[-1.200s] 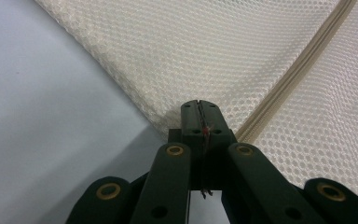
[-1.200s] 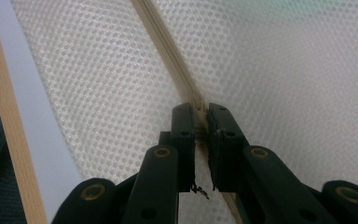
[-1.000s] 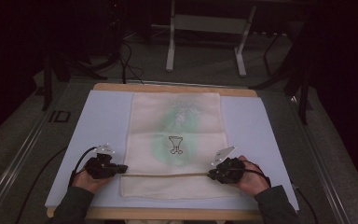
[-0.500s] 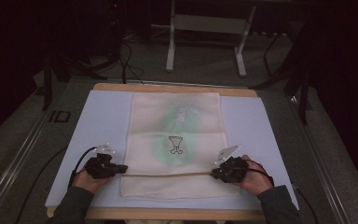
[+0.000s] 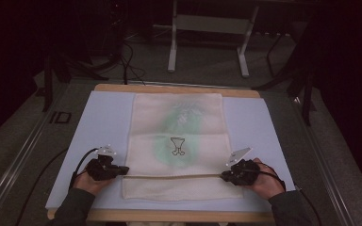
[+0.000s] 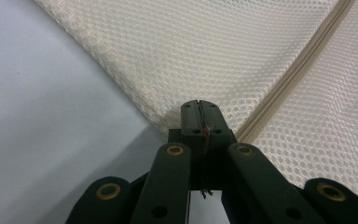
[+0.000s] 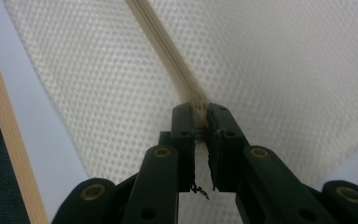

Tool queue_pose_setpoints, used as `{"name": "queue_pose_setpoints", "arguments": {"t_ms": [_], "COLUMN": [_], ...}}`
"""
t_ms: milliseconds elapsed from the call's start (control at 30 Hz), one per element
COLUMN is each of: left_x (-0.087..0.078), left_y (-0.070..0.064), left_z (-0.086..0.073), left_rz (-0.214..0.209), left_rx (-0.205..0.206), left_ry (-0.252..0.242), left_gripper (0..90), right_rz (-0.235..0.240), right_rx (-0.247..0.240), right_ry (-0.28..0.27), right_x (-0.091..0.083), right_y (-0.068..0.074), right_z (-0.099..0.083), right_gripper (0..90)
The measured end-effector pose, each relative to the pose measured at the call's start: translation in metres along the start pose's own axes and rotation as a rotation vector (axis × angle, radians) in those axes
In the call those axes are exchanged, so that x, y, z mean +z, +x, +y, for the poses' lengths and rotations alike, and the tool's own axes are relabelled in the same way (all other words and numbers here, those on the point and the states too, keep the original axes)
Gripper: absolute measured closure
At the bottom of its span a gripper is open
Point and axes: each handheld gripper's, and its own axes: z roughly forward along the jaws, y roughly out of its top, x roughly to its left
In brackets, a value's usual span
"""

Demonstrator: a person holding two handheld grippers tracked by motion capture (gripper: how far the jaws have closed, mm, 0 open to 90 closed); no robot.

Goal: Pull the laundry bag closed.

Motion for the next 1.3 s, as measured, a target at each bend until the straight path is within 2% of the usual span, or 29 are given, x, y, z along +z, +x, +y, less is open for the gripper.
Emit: {"name": "queue_pose_setpoints", "arguments": {"t_ms": [300, 400, 733, 900, 1033, 1167, 1300], "left_x": [0.000, 0.000, 0.000, 0.000, 0.000, -0.001, -0.003], "left_y": [0.000, 0.000, -0.001, -0.004, -0.004, -0.002, -0.002], "left_z": [0.000, 0.000, -0.001, 0.000, -0.001, -0.002, -0.002], "left_rz": [0.000, -0.001, 0.007, 0.026, 0.025, 0.013, 0.013], "left_rx": [-0.002, 0.000, 0.005, 0.016, 0.008, -0.011, -0.017], "left_ry": [-0.001, -0.001, -0.004, -0.001, -0.007, -0.022, -0.039], "left_gripper": [90.0, 90.0, 90.0, 90.0, 90.0, 89.9, 89.8], "right_rz": [-0.007, -0.025, -0.011, 0.009, 0.010, 0.015, 0.008], "right_rx": [0.042, 0.075, 0.095, 0.111, 0.121, 0.124, 0.137], "right_ry": [-0.005, 0.008, -0.010, -0.039, -0.052, -0.068, -0.108], "right_x": [-0.005, -0.010, -0.009, -0.010, -0.010, -0.010, -0.012], "right_y": [-0.007, -0.013, -0.013, -0.011, -0.011, -0.011, -0.010], "right_z": [-0.014, -0.025, -0.033, -0.037, -0.038, -0.038, -0.039], "right_gripper": [82.0, 81.9, 81.9, 81.8, 80.9, 74.9, 70.4]}}
